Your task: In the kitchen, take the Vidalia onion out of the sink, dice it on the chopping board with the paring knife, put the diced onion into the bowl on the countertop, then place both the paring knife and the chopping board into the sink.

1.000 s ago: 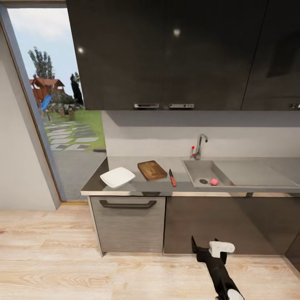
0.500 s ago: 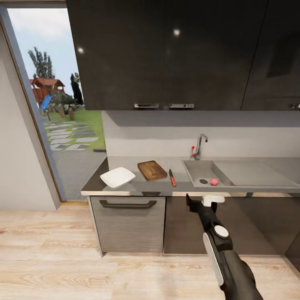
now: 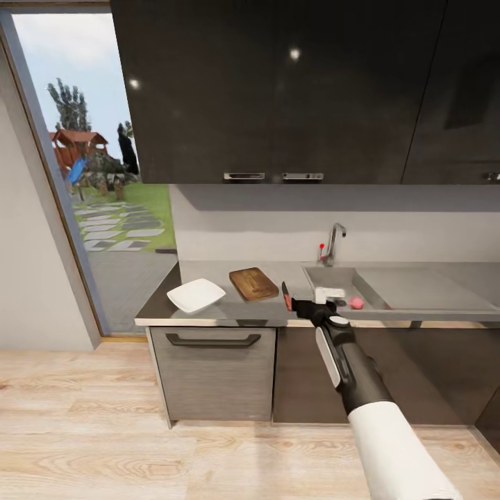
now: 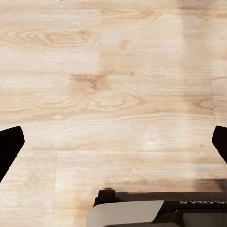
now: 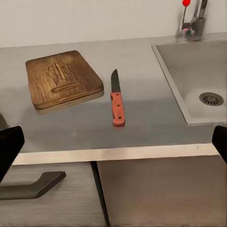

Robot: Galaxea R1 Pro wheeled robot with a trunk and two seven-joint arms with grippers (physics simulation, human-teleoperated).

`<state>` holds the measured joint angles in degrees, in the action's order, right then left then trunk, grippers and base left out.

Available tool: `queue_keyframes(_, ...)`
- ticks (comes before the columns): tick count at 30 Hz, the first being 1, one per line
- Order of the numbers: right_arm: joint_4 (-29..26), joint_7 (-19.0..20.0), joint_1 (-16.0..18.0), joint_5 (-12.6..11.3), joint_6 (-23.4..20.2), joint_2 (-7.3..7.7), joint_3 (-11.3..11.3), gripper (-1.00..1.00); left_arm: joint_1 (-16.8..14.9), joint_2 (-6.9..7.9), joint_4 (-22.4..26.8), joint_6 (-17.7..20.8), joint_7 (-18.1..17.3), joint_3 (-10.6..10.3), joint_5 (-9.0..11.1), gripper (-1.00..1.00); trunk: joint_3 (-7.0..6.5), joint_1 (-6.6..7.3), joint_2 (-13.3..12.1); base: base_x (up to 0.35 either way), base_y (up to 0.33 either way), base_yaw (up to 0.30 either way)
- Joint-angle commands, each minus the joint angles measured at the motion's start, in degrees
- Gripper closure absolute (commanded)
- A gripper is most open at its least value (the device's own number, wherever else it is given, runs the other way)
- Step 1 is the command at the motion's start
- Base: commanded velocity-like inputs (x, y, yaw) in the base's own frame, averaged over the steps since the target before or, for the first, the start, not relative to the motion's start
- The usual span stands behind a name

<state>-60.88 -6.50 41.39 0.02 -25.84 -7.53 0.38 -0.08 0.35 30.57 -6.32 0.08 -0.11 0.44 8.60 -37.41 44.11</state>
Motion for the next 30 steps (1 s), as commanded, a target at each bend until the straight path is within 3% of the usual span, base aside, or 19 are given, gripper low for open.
queue_keyframes(1,1.37,-0.23,0.48,0.03,-0.3,-0.02,0.03,-1.0,-0.01,0.01,0.03,-0.12,0.01,0.0,0.06,-1.0,0.08,-0.01,0.07,0.0,0.0,0.0)
queue_keyframes(11,4.24,0.0,1.22,0.05,-0.38,0.55,0.14,-1.0,-0.01,-0.08,0.01,-0.17,0.01,-0.11,0.08,-1.0,0.08,-0.01,0.07,0.051,0.0,0.0)
queue_keyframes(30,4.36,-0.14,1.24,0.08,-0.7,0.44,0.26,-1.0,-0.01,-0.07,0.01,-0.18,0.01,-0.06,0.07,-1.0,0.08,-0.01,0.07,0.282,0.0,0.0)
